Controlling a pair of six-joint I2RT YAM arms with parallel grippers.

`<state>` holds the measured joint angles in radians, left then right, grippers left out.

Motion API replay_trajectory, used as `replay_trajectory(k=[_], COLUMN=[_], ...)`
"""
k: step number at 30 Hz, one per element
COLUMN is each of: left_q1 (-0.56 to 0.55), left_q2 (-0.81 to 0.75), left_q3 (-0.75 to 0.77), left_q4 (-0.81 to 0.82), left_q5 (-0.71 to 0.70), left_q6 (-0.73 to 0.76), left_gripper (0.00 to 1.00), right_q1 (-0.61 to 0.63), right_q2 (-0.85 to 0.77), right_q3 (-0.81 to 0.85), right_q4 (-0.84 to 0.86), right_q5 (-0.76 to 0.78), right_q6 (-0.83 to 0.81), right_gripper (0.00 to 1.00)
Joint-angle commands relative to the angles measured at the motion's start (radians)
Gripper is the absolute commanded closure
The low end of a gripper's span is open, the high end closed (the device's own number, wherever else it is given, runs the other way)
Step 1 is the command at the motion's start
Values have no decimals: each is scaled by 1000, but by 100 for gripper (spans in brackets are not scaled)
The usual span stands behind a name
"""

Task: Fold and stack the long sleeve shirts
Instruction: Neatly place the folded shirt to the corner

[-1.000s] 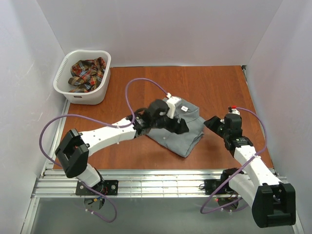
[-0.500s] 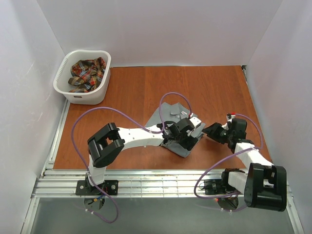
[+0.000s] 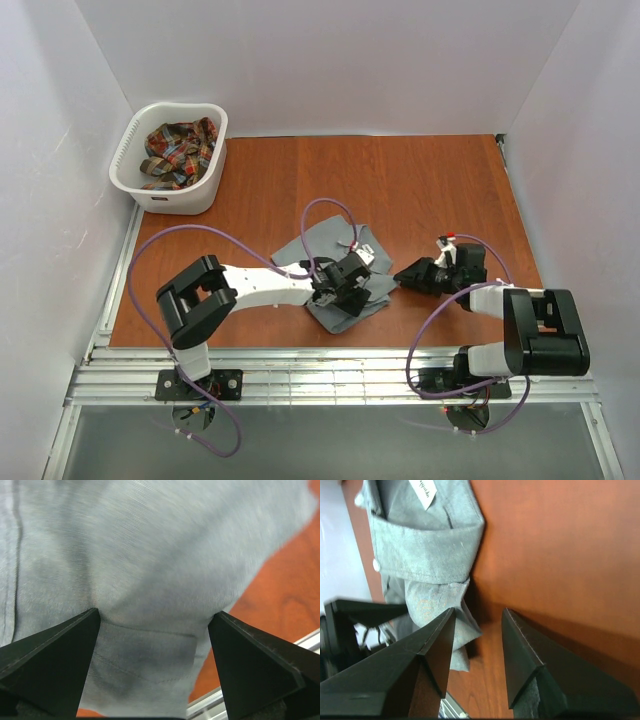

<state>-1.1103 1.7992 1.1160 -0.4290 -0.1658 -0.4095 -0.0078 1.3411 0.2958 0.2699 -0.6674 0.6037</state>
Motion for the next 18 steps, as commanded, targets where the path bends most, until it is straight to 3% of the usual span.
replay_trajectory(k=[1,9,18], left_q1=[72,34,-11], left_q2=[-95,-124,81], left_q3=[-41,67,263], left_q4=[-57,9,22], left_q5=[14,81,5], left_q6=[-71,116,291], left_gripper=[18,11,17], right_q1=[84,77,75], right_q2=[61,-91,-370], right_q3=[45,20,-142], right_q4=[83,40,-38], right_q5=[-17,-6,127], right_q6=[24,60,254], right_gripper=[64,57,57])
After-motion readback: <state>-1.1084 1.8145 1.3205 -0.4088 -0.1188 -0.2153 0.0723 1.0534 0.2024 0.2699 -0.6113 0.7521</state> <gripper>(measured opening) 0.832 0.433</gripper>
